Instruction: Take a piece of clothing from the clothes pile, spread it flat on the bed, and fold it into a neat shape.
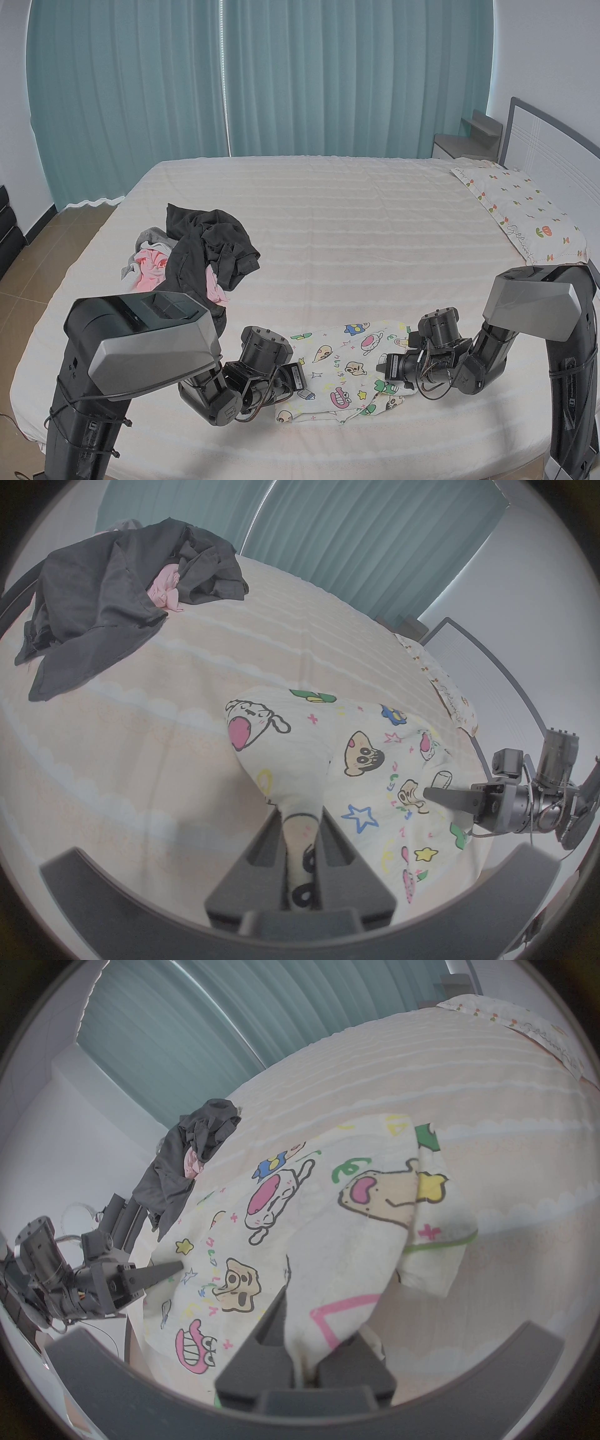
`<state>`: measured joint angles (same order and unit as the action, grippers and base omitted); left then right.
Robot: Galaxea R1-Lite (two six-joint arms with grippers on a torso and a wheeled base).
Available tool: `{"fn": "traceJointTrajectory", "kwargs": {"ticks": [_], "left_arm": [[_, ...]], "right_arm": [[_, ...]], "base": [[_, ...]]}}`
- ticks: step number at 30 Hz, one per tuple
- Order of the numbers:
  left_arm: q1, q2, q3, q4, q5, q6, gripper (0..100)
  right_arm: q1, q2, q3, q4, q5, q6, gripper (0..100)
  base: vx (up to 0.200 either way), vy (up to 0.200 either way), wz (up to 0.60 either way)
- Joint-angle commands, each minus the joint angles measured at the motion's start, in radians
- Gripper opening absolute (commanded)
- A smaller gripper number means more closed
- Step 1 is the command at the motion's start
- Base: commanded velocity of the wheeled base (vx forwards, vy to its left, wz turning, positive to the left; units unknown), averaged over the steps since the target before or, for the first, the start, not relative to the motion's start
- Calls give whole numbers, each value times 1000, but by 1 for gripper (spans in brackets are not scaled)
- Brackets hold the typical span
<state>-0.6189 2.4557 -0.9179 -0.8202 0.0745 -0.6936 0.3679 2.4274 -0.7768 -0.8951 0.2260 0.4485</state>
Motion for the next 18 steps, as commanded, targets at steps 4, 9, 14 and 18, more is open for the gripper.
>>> {"fn": "traceJointTrajectory", "kwargs": {"ticks": [4,9,14,18], "left_arm": [[-12,-58,27,-17,2,-17,0],[-12,-64,42,-28,2,-30,0],[-12,-70,45,-28,2,-33,0],[-12,-72,50,-28,2,-32,0]], "right_arm": [[-3,-57,31,1,46,44,0],[0,-67,39,1,47,47,0],[2,-70,40,1,47,48,0],[2,-79,40,1,47,48,0]], "base": [[0,0,0],[0,0,0],[-200,0,0],[-200,0,0]]}}
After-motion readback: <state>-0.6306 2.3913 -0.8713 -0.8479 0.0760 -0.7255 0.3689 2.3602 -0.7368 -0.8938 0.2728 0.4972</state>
